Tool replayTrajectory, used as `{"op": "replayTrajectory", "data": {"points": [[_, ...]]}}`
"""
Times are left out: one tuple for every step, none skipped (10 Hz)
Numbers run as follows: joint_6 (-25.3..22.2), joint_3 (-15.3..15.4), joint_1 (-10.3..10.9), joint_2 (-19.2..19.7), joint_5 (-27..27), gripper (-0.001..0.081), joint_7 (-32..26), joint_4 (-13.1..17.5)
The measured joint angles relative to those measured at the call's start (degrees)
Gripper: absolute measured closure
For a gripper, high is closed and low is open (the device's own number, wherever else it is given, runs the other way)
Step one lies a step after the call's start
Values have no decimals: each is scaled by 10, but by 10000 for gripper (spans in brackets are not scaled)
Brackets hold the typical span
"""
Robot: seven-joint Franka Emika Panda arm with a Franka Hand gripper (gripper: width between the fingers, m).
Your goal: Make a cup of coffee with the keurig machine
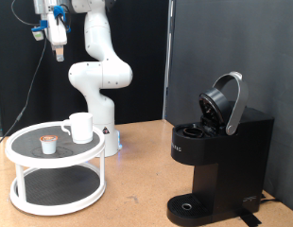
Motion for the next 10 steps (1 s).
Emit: {"op": "replayTrajectory", "data": {"points": [[0, 0, 0, 0, 1, 72, 0, -1], [0, 0, 0, 0, 1, 72, 0, -4], [0, 0, 0, 0, 1, 72, 0, -8], [3, 0, 0, 0, 0, 72, 0, -13], [7, 0, 0, 0, -2, 72, 0, -17], [12, 0, -1, 0, -6, 72, 0, -20], [19, 0, -1, 0, -11, 72, 0, -24], [19, 0, -2, 0, -12, 72, 0, -27], [19, 0, -3, 0, -12, 72, 0, -28], [19, 0, -3, 0, -12, 72, 0, -28]]}}
